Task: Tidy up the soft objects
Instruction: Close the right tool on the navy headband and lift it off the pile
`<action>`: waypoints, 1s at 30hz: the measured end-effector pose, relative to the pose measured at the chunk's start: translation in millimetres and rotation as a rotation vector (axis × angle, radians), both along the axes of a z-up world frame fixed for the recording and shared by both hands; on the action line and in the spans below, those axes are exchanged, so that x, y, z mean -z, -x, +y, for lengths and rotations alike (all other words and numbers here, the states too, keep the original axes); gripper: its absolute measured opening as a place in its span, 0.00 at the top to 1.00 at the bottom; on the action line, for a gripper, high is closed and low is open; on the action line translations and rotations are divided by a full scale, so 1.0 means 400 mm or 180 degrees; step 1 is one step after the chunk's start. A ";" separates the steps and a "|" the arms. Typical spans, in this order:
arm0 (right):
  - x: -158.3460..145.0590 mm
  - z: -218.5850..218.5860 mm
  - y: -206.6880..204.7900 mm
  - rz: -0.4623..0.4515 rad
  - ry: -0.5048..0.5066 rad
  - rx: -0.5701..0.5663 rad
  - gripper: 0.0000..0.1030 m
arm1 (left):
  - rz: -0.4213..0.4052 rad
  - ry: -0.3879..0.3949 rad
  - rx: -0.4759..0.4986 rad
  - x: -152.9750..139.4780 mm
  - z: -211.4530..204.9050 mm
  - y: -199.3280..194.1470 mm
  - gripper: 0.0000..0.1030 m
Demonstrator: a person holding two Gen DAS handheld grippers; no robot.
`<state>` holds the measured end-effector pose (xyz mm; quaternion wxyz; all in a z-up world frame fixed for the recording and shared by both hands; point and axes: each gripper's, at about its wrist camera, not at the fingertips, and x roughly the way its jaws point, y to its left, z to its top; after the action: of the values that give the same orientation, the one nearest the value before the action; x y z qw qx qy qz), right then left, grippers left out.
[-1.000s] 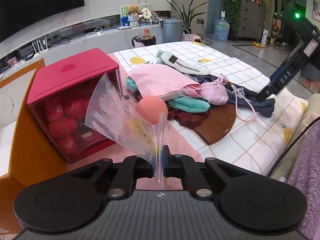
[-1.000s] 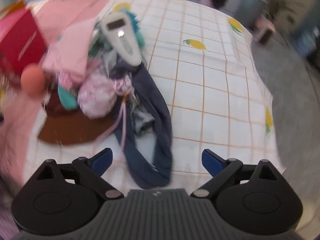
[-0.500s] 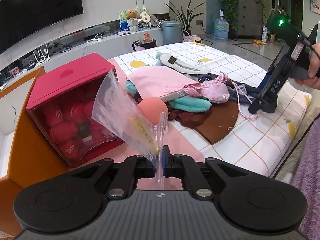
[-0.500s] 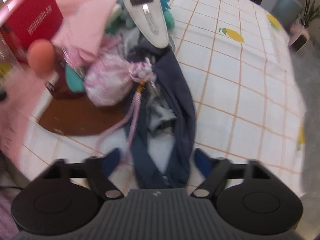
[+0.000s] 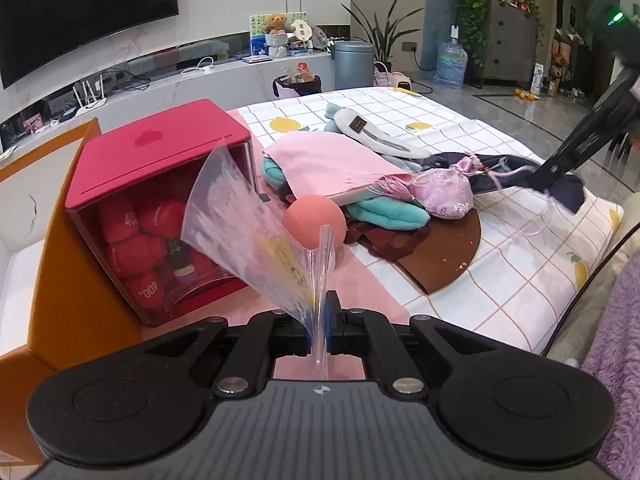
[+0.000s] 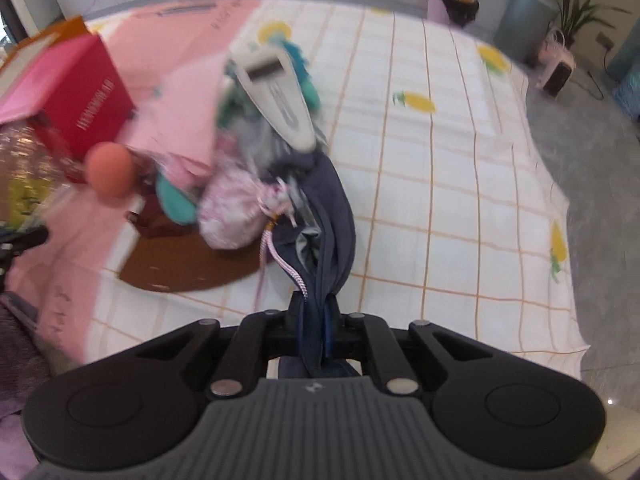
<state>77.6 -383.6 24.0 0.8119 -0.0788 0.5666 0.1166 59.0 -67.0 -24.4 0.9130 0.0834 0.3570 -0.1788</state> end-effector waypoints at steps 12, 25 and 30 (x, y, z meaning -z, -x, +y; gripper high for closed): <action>0.097 0.111 -0.019 0.0707 -0.0065 -0.0305 0.27 | -0.0055 0.0013 0.0043 -0.013 -0.002 0.012 0.94; 0.154 -0.053 -0.262 0.0356 -0.0732 0.0742 0.53 | 0.0162 -0.0044 0.0079 0.024 -0.018 -0.019 0.94; 0.146 -0.031 -0.253 0.0221 -0.0841 0.0643 1.00 | 0.0207 -0.0031 0.0044 0.027 -0.012 -0.020 0.94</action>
<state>178.6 -395.8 -34.4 0.8027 0.0900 0.5791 0.1106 67.1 -71.9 -35.2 0.8993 0.0844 0.3867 -0.1860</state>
